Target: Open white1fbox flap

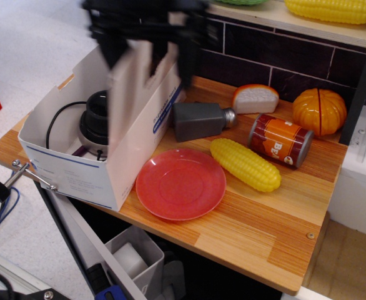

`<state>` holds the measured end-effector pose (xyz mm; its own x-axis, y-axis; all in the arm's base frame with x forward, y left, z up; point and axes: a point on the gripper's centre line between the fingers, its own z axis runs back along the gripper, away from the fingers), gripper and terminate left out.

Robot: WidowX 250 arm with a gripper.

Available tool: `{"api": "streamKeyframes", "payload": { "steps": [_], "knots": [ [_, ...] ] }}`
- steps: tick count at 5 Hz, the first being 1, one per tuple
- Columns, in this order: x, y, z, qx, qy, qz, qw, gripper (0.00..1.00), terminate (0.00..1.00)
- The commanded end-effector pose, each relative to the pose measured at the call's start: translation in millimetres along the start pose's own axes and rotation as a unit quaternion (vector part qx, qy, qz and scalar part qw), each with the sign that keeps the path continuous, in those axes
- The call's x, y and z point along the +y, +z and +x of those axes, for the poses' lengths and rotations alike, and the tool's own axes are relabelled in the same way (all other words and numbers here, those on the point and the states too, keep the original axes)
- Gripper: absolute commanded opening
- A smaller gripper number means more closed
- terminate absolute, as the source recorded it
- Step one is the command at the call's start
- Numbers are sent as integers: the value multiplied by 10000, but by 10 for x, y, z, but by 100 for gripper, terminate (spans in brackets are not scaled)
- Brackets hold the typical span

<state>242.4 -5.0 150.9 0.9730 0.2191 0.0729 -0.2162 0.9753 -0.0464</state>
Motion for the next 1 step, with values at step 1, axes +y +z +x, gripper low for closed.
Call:
{"api": "streamKeyframes", "payload": {
  "steps": [1],
  "knots": [
    [-406, -159, -50, -688, -496, 659, 9942, 100, 100]
  ]
}}
